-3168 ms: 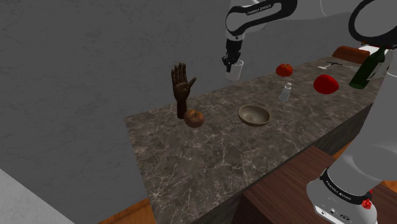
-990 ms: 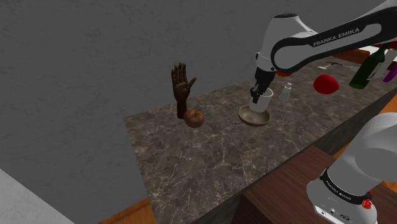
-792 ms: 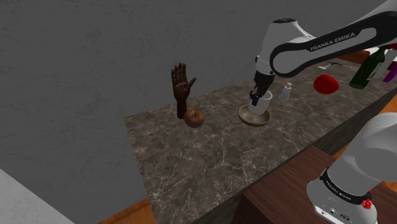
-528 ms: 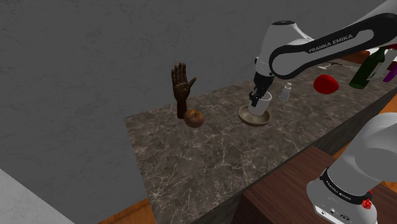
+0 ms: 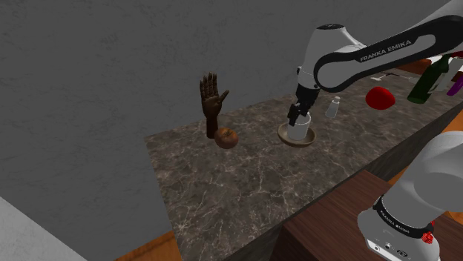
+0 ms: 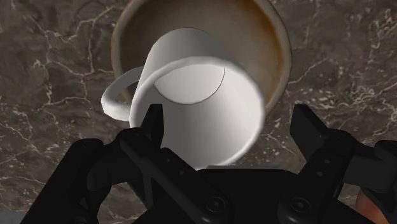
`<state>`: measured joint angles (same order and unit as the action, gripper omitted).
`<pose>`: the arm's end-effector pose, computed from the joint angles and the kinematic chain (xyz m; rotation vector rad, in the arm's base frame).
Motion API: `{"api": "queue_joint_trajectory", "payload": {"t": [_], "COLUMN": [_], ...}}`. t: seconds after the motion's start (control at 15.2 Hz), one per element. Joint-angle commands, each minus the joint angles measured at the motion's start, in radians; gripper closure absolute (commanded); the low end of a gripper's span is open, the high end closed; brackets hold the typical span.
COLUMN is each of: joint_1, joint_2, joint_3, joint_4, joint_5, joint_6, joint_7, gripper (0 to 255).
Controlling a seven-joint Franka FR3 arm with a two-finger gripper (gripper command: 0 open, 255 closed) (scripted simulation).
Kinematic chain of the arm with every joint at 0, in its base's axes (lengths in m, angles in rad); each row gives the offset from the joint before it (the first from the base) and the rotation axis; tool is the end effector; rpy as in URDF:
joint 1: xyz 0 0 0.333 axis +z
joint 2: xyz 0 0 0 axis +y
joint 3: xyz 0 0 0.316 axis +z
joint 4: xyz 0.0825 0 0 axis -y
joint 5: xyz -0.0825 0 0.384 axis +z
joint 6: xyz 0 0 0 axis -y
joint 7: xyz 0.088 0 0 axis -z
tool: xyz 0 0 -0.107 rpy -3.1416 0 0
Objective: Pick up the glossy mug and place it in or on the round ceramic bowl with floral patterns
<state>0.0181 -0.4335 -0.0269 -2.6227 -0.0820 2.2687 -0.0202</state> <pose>0.3991 -0.0054 0.3993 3.0830 0.0981 0.1217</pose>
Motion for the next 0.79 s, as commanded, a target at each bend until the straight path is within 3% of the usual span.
{"api": "queue_joint_trajectory", "payload": {"t": [0.0,0.26,0.73], "joint_1": [0.0,0.005,0.005], "joint_2": [0.0,-0.072,-0.072], "joint_3": [0.0,0.006,0.005], "joint_4": [0.0,0.076,0.076], "joint_5": [0.0,0.008,0.008], "joint_6": [0.0,-0.148,-0.148], "joint_7": [0.0,-0.003,-0.003], "gripper": [0,0,0]}}
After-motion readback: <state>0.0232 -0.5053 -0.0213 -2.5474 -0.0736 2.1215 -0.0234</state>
